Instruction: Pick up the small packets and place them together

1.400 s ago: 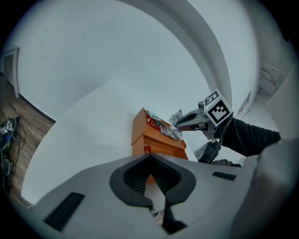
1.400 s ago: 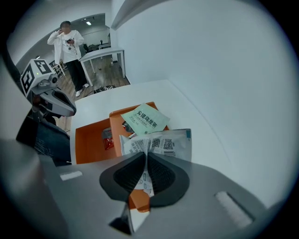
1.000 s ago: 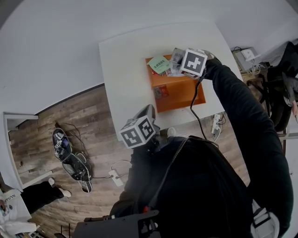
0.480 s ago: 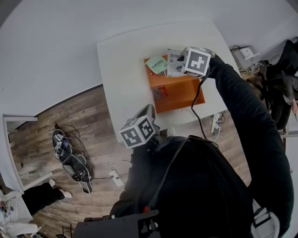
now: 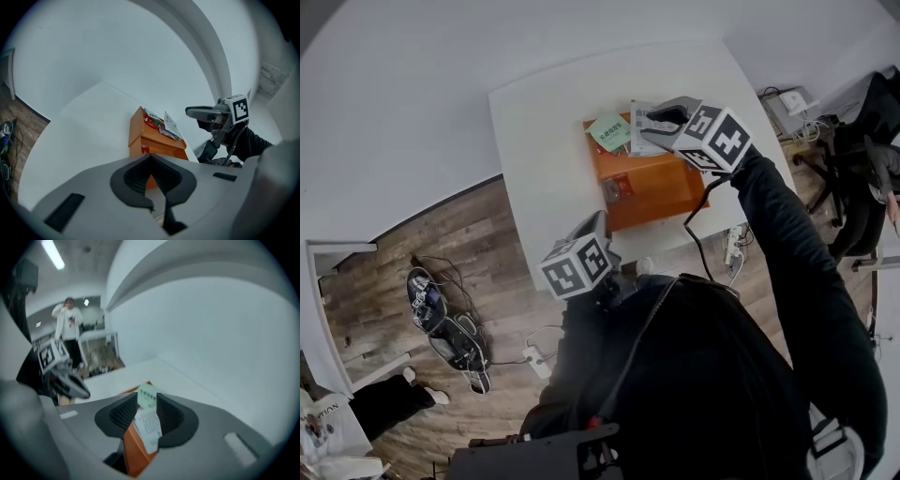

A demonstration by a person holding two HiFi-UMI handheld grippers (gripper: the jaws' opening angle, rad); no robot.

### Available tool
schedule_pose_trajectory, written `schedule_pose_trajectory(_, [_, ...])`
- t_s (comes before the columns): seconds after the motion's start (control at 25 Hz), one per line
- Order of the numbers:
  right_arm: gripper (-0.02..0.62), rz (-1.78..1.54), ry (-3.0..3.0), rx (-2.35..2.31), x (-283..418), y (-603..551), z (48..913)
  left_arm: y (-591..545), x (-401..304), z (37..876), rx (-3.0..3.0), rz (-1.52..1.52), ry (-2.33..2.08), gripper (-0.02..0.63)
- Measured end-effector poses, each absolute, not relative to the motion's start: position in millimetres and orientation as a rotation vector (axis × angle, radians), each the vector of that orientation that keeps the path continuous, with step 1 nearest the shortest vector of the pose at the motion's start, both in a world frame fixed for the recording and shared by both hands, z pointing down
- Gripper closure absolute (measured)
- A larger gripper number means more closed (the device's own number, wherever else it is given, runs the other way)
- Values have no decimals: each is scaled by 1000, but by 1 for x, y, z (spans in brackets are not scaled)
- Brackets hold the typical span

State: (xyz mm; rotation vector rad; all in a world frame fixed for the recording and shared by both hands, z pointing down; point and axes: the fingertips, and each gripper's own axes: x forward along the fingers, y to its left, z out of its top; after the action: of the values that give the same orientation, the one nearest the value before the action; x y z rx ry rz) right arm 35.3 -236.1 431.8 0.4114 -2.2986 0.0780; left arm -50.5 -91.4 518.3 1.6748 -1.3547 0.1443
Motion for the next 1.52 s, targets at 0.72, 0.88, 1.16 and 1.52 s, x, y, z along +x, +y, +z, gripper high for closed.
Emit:
schedule_pose_trajectory(0.72, [595,43,-2922,1316,102,-183,271,-173,-59,316,2299,45,-1918,607])
schedule_pose_trajectory(0.88, [595,45,-2950,1364,109,-180,259,-171,-43,262,2493,20,-2027,607])
schedule_pose_trajectory(1.16, [595,-4,-2935,1320,102,-181,261,-175,-33,252,2546,46,-2017,607])
schedule_pose_trajectory(1.52, [595,-30,-2931,1308,97,-179,259,-174,-30,256,2562,100,-2025,607])
